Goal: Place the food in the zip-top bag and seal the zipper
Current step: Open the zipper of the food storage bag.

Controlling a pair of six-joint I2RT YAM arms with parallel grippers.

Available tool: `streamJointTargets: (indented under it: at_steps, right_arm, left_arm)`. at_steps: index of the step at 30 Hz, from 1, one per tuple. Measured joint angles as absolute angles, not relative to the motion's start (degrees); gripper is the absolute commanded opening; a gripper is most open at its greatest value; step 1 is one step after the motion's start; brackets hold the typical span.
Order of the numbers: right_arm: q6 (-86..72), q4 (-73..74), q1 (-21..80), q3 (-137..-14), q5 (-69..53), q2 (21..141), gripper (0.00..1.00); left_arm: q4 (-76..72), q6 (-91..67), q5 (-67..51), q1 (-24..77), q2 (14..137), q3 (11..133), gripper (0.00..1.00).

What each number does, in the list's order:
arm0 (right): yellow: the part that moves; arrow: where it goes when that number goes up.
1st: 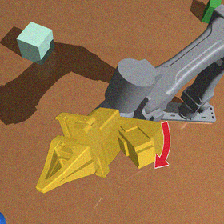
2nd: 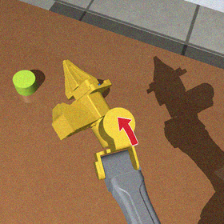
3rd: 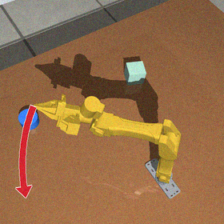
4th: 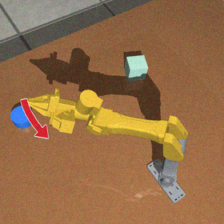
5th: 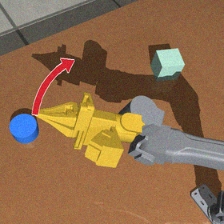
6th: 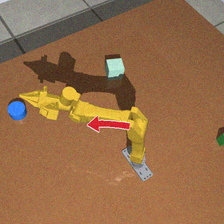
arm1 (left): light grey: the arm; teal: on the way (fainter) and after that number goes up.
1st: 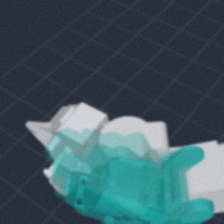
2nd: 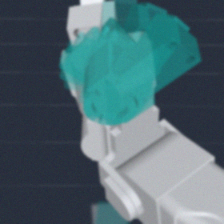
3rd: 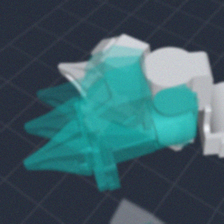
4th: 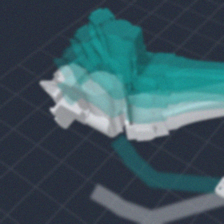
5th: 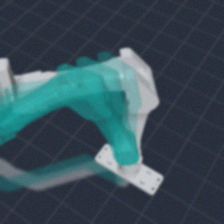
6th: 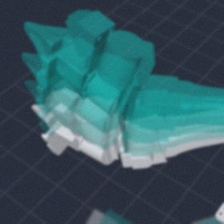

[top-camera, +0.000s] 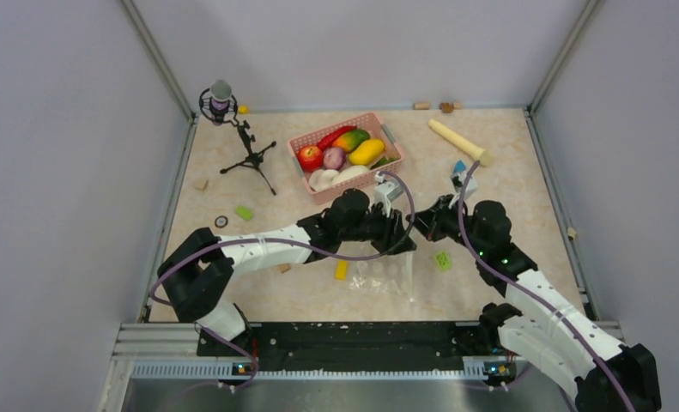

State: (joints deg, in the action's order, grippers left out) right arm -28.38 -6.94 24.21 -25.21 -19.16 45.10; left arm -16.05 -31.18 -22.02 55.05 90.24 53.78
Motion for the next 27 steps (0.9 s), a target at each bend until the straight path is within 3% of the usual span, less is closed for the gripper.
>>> streamJointTargets:
  at_steps: [2, 4, 12, 21, 27]
  right_arm:
    - [-28.75, -6.15, 24.21, -25.69, -18.57, 45.17, 0.00]
    - [-29.06, -5.19, 24.21, -26.09, -17.78, 45.06, 0.00]
    - [-31.59, -0.32, 24.21, -26.41, -14.48, 43.88, 0.00]
    - [-37.56, 1.30, 24.21, -25.85, -8.36, 41.74, 0.00]
    - [-39.92, 1.78, 24.25, -25.61, -4.12, 39.11, 0.00]
  left_arm:
    - [-15.18, -30.33, -21.54, 55.02, 90.24, 53.91, 0.65]
    - [-13.56, -30.02, -20.45, 55.02, 90.19, 54.08, 0.67]
    - [-7.46, -28.53, -15.38, 55.00, 87.24, 54.13, 0.63]
    - [-7.92, -31.16, -17.17, 55.00, 90.70, 56.80, 0.61]
    - [-10.39, -33.91, -21.45, 55.02, 95.46, 58.74, 0.44]
